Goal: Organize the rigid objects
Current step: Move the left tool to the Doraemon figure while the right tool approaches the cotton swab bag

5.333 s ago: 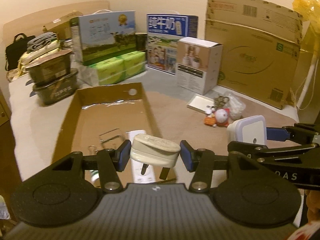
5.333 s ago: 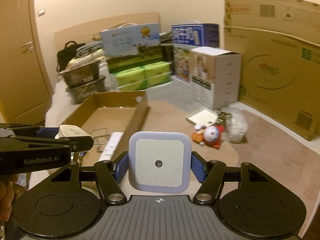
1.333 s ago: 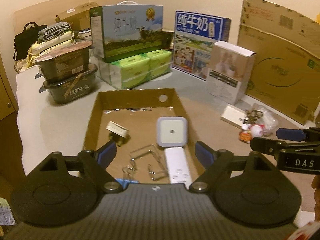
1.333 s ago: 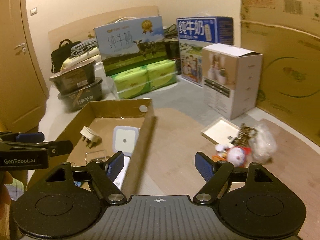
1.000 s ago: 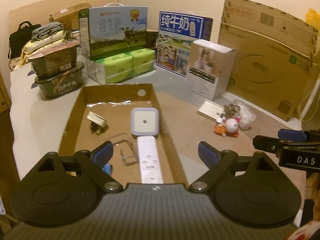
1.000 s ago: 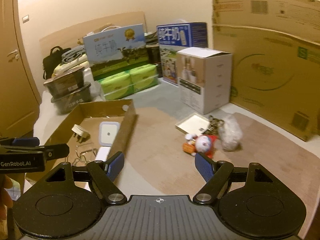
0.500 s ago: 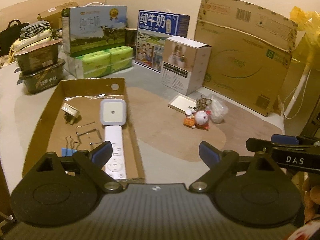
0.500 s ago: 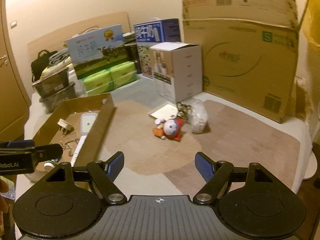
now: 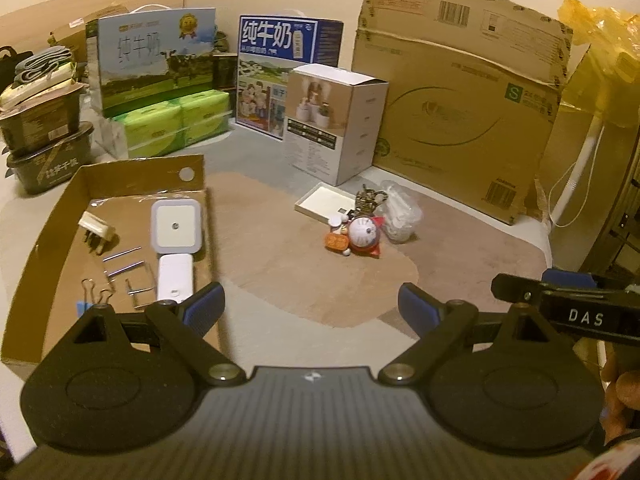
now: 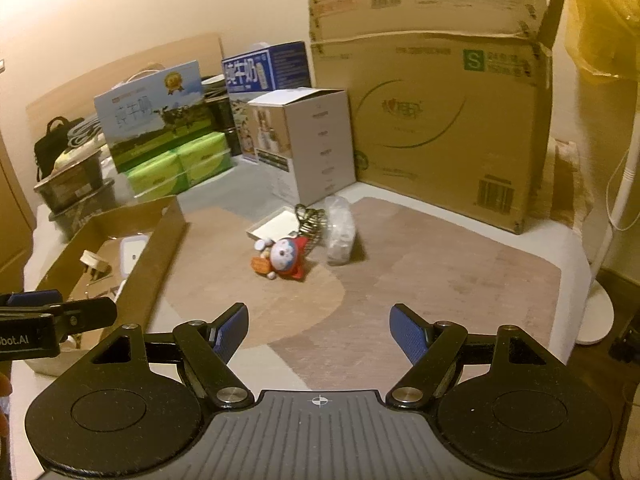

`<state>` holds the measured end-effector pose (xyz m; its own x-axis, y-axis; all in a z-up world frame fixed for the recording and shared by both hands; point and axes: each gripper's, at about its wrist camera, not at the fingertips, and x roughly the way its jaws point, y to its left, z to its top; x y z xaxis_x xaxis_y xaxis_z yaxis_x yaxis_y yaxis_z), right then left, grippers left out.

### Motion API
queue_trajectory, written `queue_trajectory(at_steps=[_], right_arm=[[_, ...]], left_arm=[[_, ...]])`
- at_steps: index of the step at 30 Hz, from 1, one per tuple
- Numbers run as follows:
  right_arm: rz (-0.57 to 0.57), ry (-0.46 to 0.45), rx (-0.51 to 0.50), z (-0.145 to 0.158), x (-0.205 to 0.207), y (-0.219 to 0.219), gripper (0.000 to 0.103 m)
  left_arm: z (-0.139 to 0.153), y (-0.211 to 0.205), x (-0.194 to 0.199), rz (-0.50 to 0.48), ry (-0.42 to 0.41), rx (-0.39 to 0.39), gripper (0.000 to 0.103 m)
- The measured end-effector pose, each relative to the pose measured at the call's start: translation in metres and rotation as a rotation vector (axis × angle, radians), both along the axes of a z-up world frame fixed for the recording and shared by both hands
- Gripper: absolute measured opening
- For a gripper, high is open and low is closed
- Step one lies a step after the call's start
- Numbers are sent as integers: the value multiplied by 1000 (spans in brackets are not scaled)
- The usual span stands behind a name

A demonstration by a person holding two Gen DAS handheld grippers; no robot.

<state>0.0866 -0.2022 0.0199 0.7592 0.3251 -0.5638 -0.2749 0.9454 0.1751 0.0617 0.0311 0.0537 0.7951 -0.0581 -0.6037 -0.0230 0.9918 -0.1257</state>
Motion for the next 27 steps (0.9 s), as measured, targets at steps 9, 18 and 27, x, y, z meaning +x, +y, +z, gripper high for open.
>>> queue_trajectory(at_steps=[9,18,27], right_arm=[[-18,16,-3,-8,10,-14,77],[-18,28,-13,-15,31,-18,77],[-15,37,-24,-24,60,-19,77]], left_arm=[[-5,-16,21,-33,0,-7,92],[-15,-25,48,-41,11,-17,92],[-28,-29,80,-39,26,-15,92]])
